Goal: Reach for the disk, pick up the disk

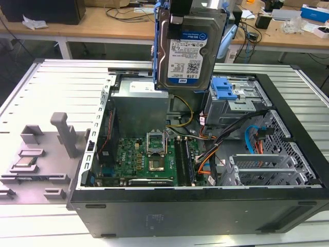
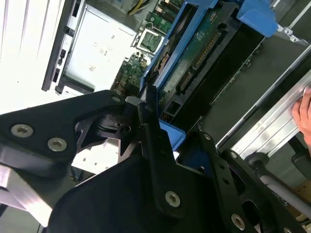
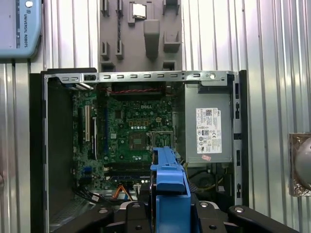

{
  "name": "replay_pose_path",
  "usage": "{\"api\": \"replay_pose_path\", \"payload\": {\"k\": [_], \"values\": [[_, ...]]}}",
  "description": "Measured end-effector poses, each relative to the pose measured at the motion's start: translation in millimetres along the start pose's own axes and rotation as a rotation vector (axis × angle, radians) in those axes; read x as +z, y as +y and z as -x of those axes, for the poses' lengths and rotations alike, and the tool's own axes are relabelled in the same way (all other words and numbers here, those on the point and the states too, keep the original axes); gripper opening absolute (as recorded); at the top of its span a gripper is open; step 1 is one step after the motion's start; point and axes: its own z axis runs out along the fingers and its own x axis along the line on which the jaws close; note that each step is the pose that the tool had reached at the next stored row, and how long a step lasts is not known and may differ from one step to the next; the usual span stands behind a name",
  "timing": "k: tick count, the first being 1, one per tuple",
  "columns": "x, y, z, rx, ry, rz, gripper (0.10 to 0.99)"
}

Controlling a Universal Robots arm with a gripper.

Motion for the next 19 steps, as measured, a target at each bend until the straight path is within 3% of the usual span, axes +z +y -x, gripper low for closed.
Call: {"api": "replay_pose_path", "payload": {"k": [7,19], "values": [[0.1,-0.4,-8.6,0.000,0.0001,0.000,0.369],[0.4,-1.3,-31.3,0.000,0.0000,0.000,0.369]]}}
